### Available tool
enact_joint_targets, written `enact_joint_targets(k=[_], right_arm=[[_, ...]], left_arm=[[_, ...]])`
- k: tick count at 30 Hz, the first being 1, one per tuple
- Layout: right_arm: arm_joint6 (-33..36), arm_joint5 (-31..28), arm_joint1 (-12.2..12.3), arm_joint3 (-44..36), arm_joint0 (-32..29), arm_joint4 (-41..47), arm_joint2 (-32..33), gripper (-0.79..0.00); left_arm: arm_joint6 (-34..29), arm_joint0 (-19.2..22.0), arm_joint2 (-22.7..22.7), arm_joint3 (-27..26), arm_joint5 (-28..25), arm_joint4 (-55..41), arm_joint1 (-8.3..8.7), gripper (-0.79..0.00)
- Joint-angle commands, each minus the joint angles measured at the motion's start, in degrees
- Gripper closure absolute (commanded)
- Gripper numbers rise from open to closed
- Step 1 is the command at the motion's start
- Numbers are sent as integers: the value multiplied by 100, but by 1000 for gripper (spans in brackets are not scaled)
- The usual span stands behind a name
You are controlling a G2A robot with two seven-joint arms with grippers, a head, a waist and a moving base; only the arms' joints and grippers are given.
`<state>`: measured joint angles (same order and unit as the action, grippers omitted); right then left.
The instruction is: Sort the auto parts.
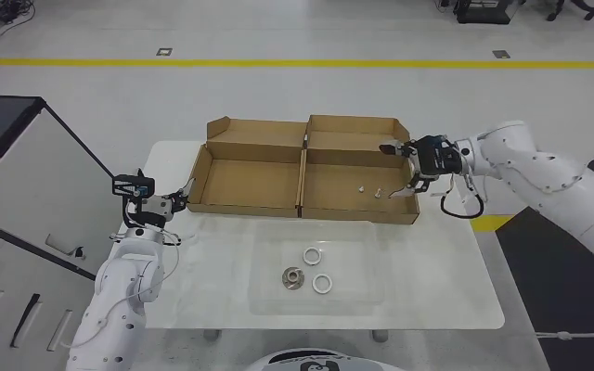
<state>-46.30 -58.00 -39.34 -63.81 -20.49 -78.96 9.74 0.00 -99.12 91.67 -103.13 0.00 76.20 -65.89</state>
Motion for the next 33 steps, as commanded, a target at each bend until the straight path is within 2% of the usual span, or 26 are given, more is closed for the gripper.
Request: enact_joint_targets(k=[1,16,21,29,33], right_arm=[[-1,0,0,0,0,0,0,-785],[142,131,-2,-187,-95,61,62,-785],[-11,12,60,-497,-271,575,249,-785],[0,0,305,-912,-506,1617,355,-785],[0,0,361,-988,-523,1775,347,-785]], left_arm=[[0,0,0,0,0,0,0,-785],[0,0,0,0,0,0,0,-785],[0,0,0,0,0,0,0,-785],[0,0,0,0,0,0,0,-785],[0,0,0,0,0,0,0,-785]])
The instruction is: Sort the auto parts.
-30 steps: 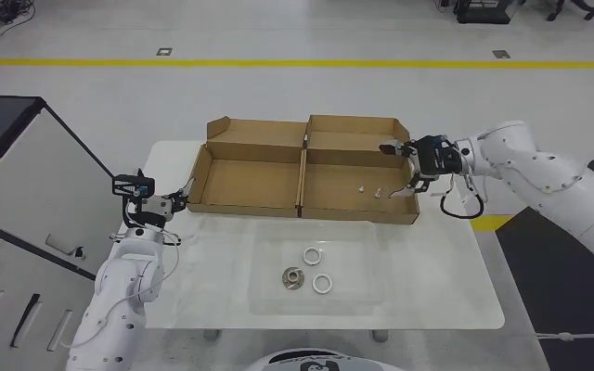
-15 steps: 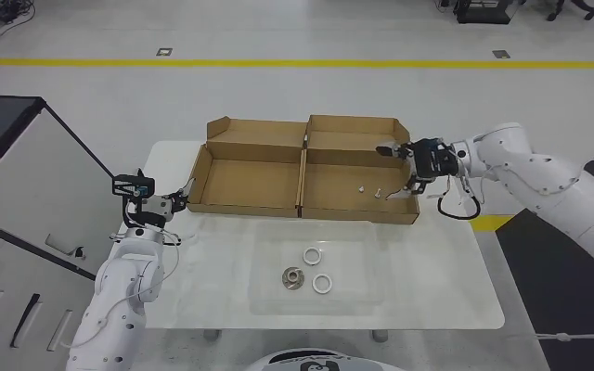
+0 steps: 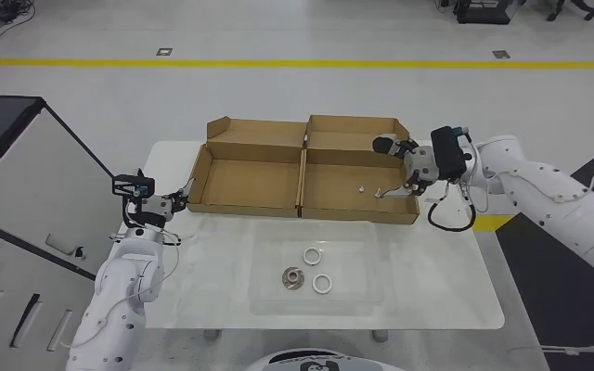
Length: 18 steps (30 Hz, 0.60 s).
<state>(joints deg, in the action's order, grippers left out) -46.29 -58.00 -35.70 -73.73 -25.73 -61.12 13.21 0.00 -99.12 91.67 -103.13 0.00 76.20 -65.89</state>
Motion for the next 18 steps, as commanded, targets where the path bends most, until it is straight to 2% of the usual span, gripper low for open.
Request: enact_joint_targets(k=[1,13,18], right_arm=[[0,0,-3,4,2,-9,0,-785],[0,0,-3,4,2,-9,0,-785],[0,0,-3,4,2,-9,0,-785]], left_arm=[[0,0,0,0,0,0,0,-785],[-39,15,23,-47,-11,53,4,-785],[-563,-82,234,-764,-534,307,56,-785]])
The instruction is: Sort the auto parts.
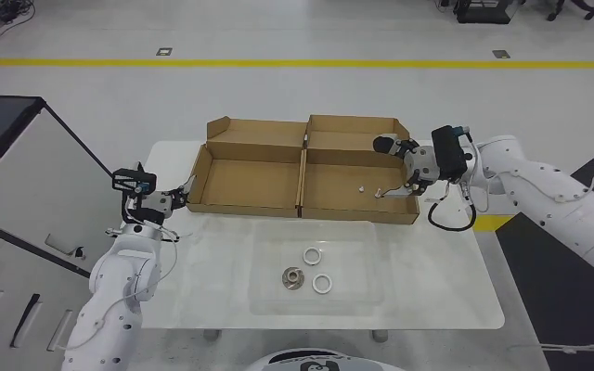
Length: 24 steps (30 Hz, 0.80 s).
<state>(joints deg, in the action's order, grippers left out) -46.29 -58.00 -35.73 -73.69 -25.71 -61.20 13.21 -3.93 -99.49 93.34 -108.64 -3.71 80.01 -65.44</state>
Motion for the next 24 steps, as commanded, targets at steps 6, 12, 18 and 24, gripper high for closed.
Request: enact_joint_targets(k=[6,12,18,24], right_arm=[[0,0,0,0,0,0,0,-785],[0,0,0,0,0,0,0,-785],[0,0,0,0,0,0,0,-785],[0,0,0,0,0,0,0,-785]], left_arm=[[-1378,-191,316,-1353,-1185,75,93,-785],[-2742,-28,336,-2072,-2310,-226,171,-785],[-3972,435,-35,-2443,-2870,-553,223,-785],[-5227,920,-678,-2488,-3020,-1264,245,-785]])
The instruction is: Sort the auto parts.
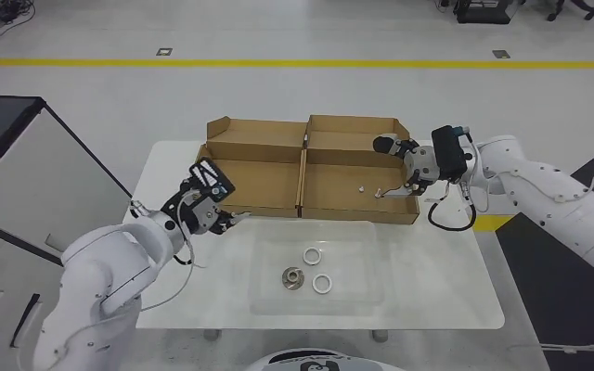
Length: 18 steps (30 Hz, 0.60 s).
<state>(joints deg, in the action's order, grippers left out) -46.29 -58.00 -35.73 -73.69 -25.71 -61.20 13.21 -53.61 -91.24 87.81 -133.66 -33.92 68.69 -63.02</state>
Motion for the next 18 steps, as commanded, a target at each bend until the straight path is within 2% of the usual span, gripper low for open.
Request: enact_joint_targets(k=[1,4,18], right_arm=[[0,0,0,0,0,0,0,-785],[0,0,0,0,0,0,0,-785],[0,0,0,0,0,0,0,-785]], left_arm=[[-438,173,-217,26,30,-257,5,-785],[-896,410,-409,53,301,-575,5,-785],[-830,396,-409,66,335,-579,5,-785]])
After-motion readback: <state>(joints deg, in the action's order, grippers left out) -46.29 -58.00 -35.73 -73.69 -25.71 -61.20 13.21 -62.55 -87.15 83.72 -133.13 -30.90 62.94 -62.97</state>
